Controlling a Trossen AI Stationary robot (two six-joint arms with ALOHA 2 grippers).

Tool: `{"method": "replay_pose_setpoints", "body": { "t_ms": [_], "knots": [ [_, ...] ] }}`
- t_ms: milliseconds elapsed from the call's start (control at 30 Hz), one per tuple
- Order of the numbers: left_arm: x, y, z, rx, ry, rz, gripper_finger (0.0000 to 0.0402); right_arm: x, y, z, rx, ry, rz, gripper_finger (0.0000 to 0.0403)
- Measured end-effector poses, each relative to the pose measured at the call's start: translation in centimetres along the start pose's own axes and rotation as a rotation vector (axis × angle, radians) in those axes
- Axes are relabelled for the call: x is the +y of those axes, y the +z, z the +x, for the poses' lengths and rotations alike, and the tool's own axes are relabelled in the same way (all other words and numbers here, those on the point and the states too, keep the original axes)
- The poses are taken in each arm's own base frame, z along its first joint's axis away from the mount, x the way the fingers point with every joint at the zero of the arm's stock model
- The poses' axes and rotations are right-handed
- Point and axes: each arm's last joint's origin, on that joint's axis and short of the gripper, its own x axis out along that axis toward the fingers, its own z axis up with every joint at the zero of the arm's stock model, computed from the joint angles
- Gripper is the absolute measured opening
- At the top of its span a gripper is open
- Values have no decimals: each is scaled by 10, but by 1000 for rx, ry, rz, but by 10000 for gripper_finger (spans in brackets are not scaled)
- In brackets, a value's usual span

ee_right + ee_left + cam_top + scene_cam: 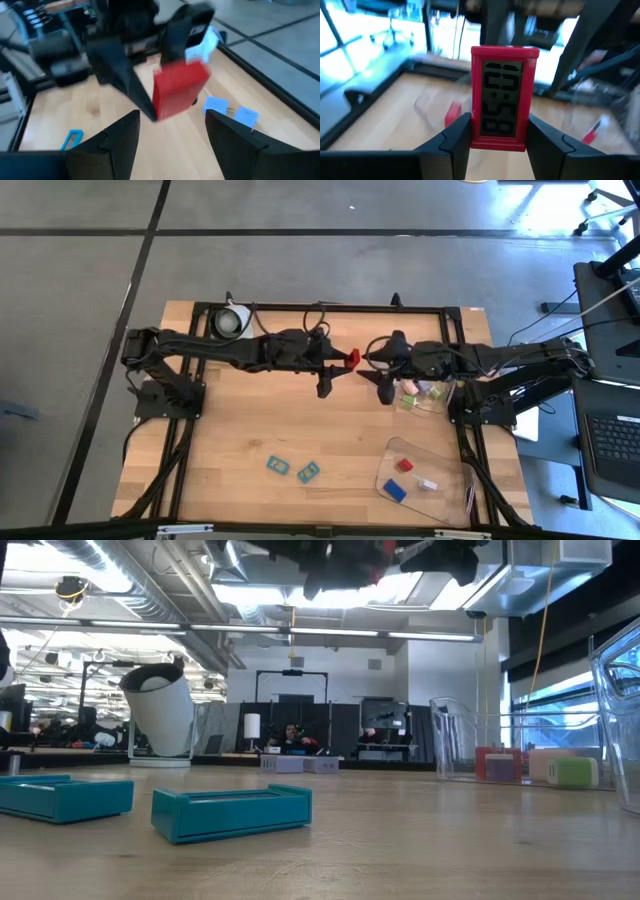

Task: Pick & Place Office items
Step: Put the red digital clock into the bottom transparent bin

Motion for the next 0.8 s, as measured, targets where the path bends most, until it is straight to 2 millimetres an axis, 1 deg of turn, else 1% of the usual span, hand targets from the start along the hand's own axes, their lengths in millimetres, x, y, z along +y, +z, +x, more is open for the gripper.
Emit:
{"method": "replay_pose_setpoints", "body": {
  "t_ms": [200, 333, 467, 633, 700, 800],
  "knots": [
    [-13, 14, -13, -82, -25, 2, 154, 10, 4, -2, -56, 68, -92, 229],
    [-22, 18, -15, -137, -47, 37, 152, 14, 10, -4, -126, 100, -72, 235],
    [-29, 18, -16, -153, -68, 62, 157, 19, 15, -6, -182, 128, -55, 263],
    [-32, 18, -16, -151, -77, 65, 155, 21, 20, -6, -233, 144, -36, 303],
    [-34, 18, -17, -152, -87, 63, 154, 23, 22, -4, -255, 155, -29, 313],
    [-35, 20, -17, -171, -117, 57, 155, 27, 21, 4, -263, 200, -31, 317]
  ]
}}
